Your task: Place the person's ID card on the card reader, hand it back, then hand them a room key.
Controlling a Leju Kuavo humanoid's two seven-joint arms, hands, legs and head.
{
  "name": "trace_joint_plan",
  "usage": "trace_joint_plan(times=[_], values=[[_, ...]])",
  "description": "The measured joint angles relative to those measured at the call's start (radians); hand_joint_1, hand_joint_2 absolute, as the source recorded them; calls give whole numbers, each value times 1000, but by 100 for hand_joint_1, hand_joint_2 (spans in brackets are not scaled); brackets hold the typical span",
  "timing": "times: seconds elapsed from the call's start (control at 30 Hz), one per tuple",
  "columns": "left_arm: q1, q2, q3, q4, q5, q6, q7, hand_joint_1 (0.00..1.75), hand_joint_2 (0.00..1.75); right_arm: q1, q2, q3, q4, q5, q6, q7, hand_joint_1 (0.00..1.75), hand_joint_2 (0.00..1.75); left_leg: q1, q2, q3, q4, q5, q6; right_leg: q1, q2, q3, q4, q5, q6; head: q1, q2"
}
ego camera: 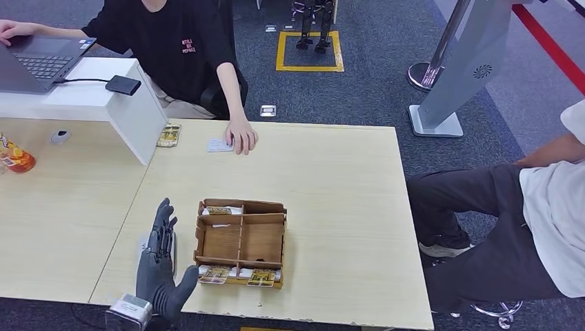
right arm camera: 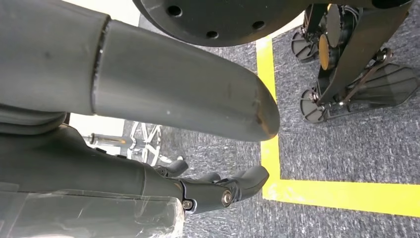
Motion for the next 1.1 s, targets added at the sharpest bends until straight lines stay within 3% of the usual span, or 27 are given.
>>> trace_joint_plan(times=[0.1, 0.17, 0.23, 0.33, 0.47, 0.6, 0.77, 1.1], values=[[-2, 18, -26, 0, -148, 78, 5, 121, 175, 1, 5, -13, -9, 0, 3, -3, 0, 0, 0, 0, 0, 0, 0, 0, 0, 0, 0, 0, 0, 0, 0, 0], [-4, 30, -44, 1, -226, 112, 15, 145, 175, 1, 7, -21, -13, 2, 5, -4, 0, 0, 0, 0, 0, 0, 0, 0, 0, 0, 0, 0, 0, 0, 0, 0], [-10, 44, -64, 3, -293, 133, 27, 143, 175, 1, 8, -27, -16, 7, 8, -3, 0, 0, 0, 0, 0, 0, 0, 0, 0, 0, 0, 0, 0, 0, 0, 0], [-25, 70, -95, 8, -365, 138, 45, 109, 175, 1, 8, -33, -19, 16, 14, -2, 0, 0, 0, 0, 0, 0, 0, 0, 0, 0, 0, 0, 0, 0, 0, 0], [-54, 112, -135, 20, -424, 119, 64, 51, 175, 0, 8, -37, -23, 29, 23, -1, 0, 0, 0, 0, 0, 0, 0, 0, 0, 0, 0, 0, 0, 0, 0, 0], [-94, 156, -175, 38, -501, 92, 92, 23, 175, -2, 8, -43, -23, 44, 29, 1, 0, 0, 0, 0, 0, 0, 0, 0, 0, 0, 0, 0, 0, 0, 0, 0], [-143, 204, -225, 73, -642, 89, 150, 28, 175, -6, 7, -49, -23, 63, 36, 3, 0, 0, 0, 0, 0, 0, 0, 0, 0, 0, 0, 0, 0, 0, 0, 0], [-198, 259, -315, 173, -849, 133, 256, 62, 175, -15, 4, -63, -23, 92, 40, 3, 0, 0, 0, 0, 0, 0, 0, 0, 0, 0, 0, 0, 0, 0, 0, 0]])
